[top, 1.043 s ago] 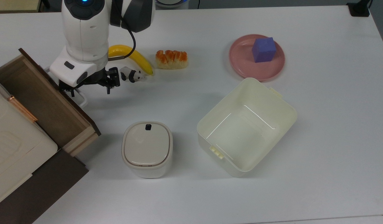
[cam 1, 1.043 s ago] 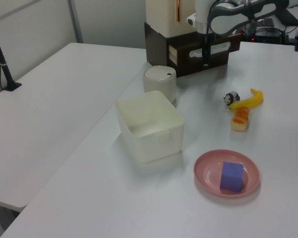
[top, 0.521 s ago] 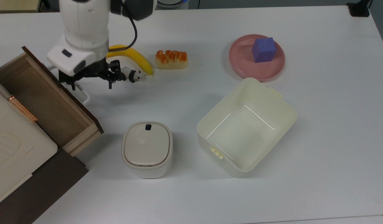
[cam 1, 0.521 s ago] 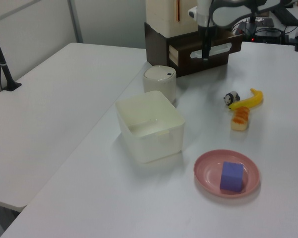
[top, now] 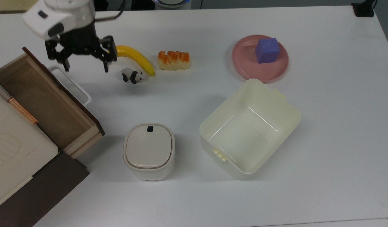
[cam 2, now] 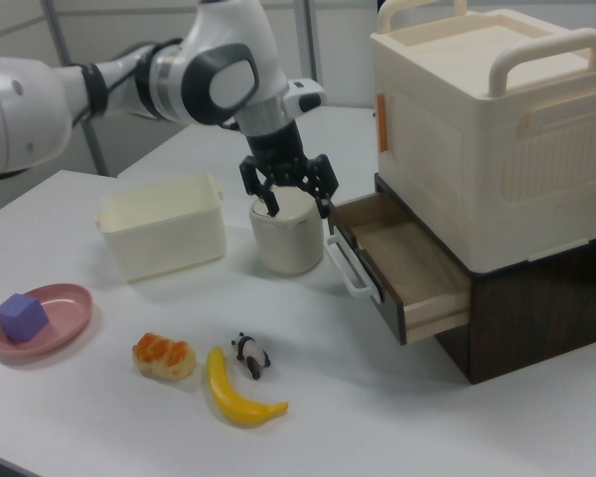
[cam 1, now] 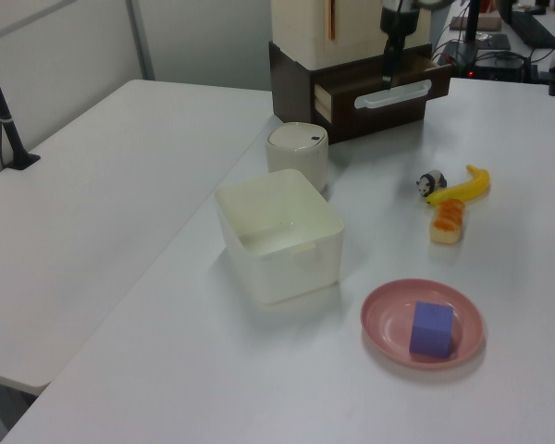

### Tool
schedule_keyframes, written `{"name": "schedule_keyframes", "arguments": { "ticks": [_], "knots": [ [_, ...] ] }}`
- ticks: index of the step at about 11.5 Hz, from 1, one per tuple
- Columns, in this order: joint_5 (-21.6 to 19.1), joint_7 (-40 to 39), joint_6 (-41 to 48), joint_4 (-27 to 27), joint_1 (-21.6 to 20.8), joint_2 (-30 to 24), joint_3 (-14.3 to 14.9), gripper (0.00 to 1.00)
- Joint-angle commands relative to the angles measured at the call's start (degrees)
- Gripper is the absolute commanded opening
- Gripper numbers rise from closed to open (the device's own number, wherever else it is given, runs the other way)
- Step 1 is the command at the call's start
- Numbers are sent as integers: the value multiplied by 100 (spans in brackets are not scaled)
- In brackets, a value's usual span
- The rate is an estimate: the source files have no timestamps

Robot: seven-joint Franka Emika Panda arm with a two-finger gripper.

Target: Slide open the drawer

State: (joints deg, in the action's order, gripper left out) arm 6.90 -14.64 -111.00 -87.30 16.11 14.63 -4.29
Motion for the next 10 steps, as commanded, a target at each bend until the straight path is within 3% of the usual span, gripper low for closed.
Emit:
{"name": "schedule_keyframes", "arguments": {
  "ticks": [1,5,8,10],
  "knots": [
    [-329,539,596,-130,-98,-591,226,100],
    [-426,1006,1606,-139,-134,-1084,226,100],
    [-470,1059,1722,-139,-204,-1356,244,100],
    [-785,1583,1749,-139,-326,-1418,384,100]
  ]
}}
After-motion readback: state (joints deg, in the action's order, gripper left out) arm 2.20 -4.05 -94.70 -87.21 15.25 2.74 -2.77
